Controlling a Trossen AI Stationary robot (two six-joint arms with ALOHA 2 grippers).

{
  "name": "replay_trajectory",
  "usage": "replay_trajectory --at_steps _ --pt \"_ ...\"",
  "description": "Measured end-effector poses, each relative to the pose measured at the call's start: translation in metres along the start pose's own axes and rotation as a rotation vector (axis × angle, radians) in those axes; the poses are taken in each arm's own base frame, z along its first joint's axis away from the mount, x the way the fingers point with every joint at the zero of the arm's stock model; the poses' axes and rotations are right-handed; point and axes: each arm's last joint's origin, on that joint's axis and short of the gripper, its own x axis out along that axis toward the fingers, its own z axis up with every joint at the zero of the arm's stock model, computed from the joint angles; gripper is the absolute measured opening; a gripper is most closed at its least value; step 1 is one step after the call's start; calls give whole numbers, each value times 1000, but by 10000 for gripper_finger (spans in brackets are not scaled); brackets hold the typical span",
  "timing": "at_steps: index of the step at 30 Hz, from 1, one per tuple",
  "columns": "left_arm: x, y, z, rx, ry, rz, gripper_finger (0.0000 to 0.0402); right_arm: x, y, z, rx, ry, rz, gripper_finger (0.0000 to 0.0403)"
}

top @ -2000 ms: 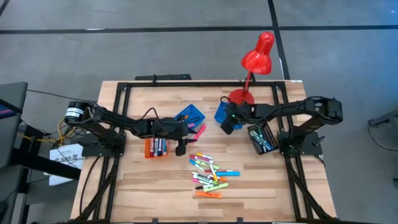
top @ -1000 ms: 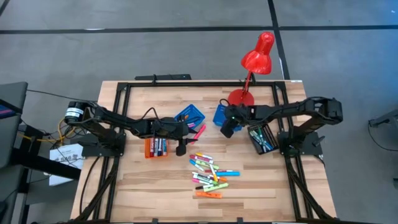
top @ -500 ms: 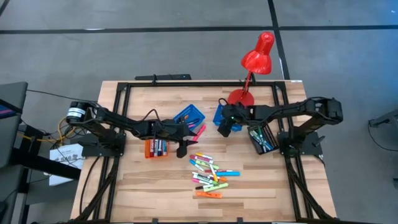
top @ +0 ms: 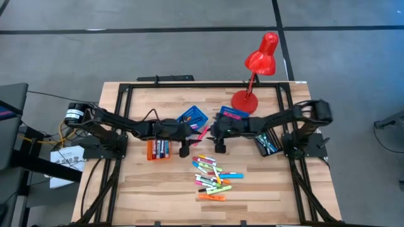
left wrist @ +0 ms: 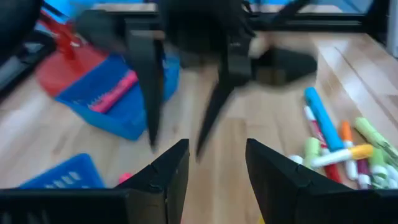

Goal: Pick & Place Markers
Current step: Put the large pink highlighter pen into the right blue bin

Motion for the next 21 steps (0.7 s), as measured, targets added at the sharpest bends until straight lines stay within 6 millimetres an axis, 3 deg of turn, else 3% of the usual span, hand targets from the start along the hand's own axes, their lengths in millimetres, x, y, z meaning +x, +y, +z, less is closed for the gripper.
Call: replay_trajectory --at_steps 8,13,21 --pt "-23 6 21 56 -91 50 155 44 -2 7 -71 199 36 137" --pt "-34 7 29 53 -132 53 155 60 -4 8 -138 325 62 139" --pt "-43 7 19 51 -127 52 155 74 -5 17 -206 320 77 151"
